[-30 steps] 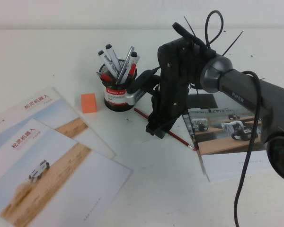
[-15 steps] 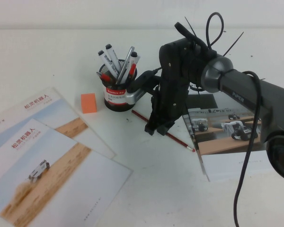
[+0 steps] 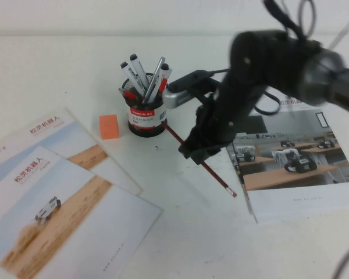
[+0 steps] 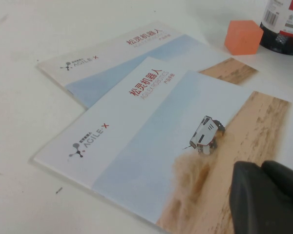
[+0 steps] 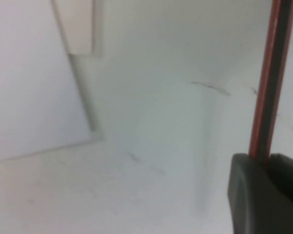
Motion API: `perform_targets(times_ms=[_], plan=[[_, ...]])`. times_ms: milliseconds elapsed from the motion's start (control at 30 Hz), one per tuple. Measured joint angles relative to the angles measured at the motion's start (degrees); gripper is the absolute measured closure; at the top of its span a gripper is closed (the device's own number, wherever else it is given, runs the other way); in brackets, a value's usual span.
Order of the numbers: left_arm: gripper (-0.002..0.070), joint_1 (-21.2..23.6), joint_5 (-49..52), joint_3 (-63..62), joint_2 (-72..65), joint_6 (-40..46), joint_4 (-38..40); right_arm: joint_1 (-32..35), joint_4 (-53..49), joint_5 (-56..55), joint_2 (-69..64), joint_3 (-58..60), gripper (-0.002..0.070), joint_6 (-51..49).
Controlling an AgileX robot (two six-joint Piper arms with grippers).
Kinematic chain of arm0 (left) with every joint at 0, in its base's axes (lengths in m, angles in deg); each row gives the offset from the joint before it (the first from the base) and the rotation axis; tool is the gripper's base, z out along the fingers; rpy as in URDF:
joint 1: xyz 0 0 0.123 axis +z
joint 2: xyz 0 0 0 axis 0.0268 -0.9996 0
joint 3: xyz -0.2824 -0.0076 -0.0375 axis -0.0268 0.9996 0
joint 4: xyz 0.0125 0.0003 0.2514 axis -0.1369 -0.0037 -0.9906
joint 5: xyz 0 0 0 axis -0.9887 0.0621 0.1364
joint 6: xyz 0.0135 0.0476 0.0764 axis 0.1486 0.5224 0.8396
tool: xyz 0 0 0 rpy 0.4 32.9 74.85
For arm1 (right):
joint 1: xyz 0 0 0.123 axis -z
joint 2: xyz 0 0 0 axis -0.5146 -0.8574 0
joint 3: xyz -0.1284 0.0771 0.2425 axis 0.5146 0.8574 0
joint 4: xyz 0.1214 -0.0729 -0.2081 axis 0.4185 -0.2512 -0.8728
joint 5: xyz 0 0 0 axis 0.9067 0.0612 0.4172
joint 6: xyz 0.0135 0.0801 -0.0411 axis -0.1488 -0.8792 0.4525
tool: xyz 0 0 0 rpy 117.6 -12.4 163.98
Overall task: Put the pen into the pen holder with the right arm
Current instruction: Pick up the pen on the table, then place the pen onto the pen holder
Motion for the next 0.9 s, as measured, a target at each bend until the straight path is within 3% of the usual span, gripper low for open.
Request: perform_targets(times_ms=[100,200,433,533,667,900], plan=[[0.0676,0.0,0.0,0.0,0.0,0.0,0.0,0.09,4.03,-10.19,7.34,11.45,0.0659,1.8],[0.0676,0.0,0.0,0.0,0.0,0.0,0.0,-0.02,13.68,-21.3,14.16,21.41,0.0659,11.15],[0.0676,0.0,0.0,0.0,0.0,0.0,0.0,-0.02,52.57,-33.97,18.79,24.27,0.0659,51.59],[0.0676,0.0,0.0,0.0,0.0,0.0,0.0,-0.02,63.61,-36.39,18.06,24.16,0.0659,66.34],[0.0676,0.0,0.0,0.0,0.0,0.0,0.0,-0.02,64.65,-37.12,15.85,22.51,0.0659,71.68],[0.0676,0.0,0.0,0.0,0.0,0.0,0.0,-0.02,61.33,-37.51,11.76,17.97,0.066,71.09]])
